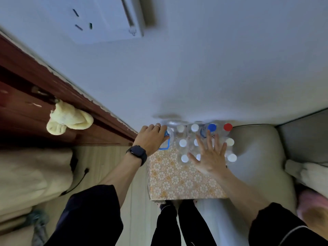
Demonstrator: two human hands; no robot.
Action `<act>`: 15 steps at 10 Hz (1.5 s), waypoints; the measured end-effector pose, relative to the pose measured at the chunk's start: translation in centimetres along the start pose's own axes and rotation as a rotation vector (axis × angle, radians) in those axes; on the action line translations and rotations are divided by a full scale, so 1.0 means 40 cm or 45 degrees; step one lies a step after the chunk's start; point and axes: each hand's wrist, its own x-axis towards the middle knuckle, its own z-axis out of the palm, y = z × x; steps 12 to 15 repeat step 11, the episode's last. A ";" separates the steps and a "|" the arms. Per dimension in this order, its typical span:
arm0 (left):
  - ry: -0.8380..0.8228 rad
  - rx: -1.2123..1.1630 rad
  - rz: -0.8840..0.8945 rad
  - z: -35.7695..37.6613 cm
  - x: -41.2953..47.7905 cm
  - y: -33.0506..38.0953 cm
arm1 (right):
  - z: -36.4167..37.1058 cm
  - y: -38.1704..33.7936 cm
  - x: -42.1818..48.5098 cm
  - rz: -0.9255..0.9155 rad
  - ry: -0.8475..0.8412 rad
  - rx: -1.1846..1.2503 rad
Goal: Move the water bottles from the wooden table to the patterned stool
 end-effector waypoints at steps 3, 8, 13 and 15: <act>0.041 -0.030 -0.100 0.054 0.037 -0.010 | 0.045 0.004 0.002 0.070 -0.053 0.012; -0.090 -0.532 -0.561 -0.012 -0.022 0.009 | -0.031 0.001 -0.043 -0.001 0.080 0.064; -0.386 -0.859 -0.721 -0.079 -0.277 0.186 | -0.132 -0.011 -0.266 -0.118 0.261 0.157; -0.386 -0.859 -0.721 -0.079 -0.277 0.186 | -0.132 -0.011 -0.266 -0.118 0.261 0.157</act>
